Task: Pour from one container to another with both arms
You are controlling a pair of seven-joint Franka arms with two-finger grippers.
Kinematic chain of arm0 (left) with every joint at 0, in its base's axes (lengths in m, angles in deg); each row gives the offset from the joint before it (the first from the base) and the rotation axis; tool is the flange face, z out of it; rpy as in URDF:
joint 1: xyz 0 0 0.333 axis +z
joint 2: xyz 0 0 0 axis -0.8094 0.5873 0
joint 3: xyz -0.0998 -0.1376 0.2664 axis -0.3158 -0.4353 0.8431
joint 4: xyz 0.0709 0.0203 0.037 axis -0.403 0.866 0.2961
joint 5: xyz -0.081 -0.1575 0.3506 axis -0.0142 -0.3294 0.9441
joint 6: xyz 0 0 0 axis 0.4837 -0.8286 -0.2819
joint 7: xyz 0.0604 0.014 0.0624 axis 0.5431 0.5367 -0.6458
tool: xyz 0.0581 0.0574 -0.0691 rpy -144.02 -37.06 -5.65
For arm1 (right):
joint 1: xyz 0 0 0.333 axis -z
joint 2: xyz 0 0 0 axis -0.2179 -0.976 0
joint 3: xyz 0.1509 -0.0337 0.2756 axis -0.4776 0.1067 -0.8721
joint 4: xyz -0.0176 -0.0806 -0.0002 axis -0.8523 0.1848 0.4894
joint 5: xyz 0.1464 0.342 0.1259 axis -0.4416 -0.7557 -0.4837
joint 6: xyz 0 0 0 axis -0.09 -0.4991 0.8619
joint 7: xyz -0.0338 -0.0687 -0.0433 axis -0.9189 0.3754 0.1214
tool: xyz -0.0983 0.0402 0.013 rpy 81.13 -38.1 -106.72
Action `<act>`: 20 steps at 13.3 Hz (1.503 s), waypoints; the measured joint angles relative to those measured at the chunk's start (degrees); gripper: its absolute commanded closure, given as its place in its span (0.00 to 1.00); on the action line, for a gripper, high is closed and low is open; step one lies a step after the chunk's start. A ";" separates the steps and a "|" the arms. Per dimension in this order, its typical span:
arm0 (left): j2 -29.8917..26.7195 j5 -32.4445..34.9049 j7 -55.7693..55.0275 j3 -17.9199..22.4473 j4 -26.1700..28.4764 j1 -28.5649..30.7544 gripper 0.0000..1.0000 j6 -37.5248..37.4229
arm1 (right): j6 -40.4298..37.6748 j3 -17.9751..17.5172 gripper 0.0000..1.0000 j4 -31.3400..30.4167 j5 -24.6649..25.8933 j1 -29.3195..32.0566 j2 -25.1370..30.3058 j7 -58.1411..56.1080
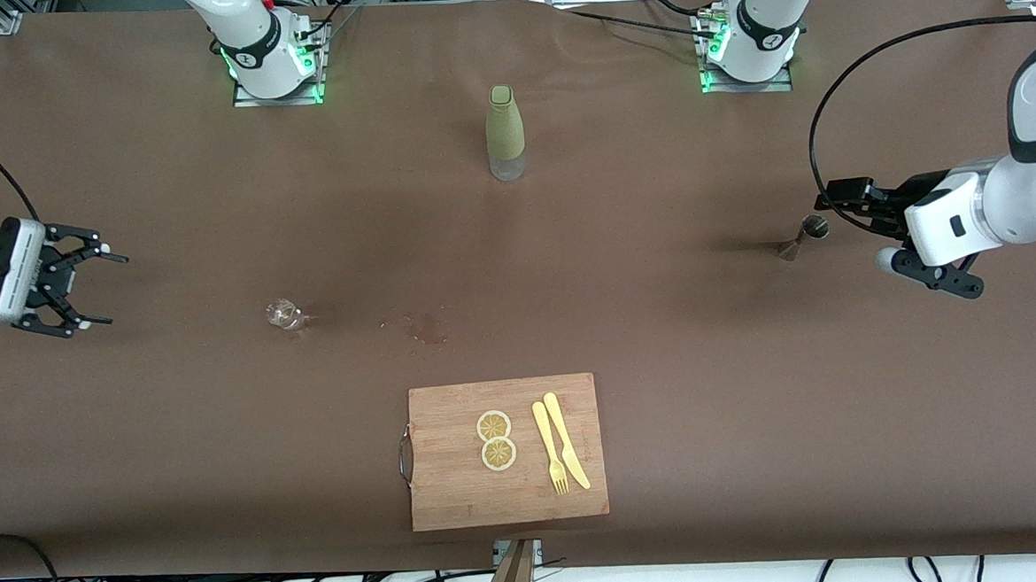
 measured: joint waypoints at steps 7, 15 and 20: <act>-2.78 7.37 -0.36 3.11 -3.72 0.01 0.00 0.71 | -4.38 -6.20 0.01 -1.11 15.73 -2.52 11.81 40.42; -5.01 11.67 -9.90 1.49 -6.62 -2.40 0.00 3.11 | -9.88 -12.52 0.01 0.86 24.72 -5.19 15.41 62.12; -4.89 11.67 -9.78 1.00 -6.65 -2.90 0.00 4.17 | -9.93 -12.03 0.01 0.88 24.74 -4.98 15.28 62.36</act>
